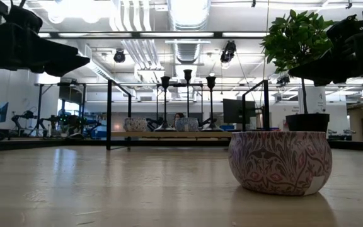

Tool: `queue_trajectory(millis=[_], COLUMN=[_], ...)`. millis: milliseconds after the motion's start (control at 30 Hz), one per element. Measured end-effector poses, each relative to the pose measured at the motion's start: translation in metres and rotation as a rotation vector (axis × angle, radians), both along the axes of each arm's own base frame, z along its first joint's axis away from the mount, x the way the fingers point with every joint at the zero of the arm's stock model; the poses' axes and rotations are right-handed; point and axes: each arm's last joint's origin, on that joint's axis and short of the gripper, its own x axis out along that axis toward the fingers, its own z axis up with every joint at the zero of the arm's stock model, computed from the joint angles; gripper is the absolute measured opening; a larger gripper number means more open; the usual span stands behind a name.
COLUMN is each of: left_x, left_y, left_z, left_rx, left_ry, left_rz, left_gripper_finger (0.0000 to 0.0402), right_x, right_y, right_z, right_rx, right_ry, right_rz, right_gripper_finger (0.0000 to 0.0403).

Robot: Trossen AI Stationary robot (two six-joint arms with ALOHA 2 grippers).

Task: Pick & Place candle stick holders
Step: Put the pink scented candle on the shelf

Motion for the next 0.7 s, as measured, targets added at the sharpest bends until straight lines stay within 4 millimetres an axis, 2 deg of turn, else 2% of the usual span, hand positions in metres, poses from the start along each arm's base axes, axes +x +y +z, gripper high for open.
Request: queue_trajectory(millis=[700], left_x=[0.0001], left_y=[0.0001], left_z=[0.0021], left_rx=[-0.035], left_ry=[-0.022], left_rz=[0.001], left_gripper_finger=[0.0399], right_x=[0.0], right_y=[0.0], right_z=[0.0], right_rx=[0.0], right_ry=[0.0], right_rz=[0.0], right_gripper_finger=[0.0008])
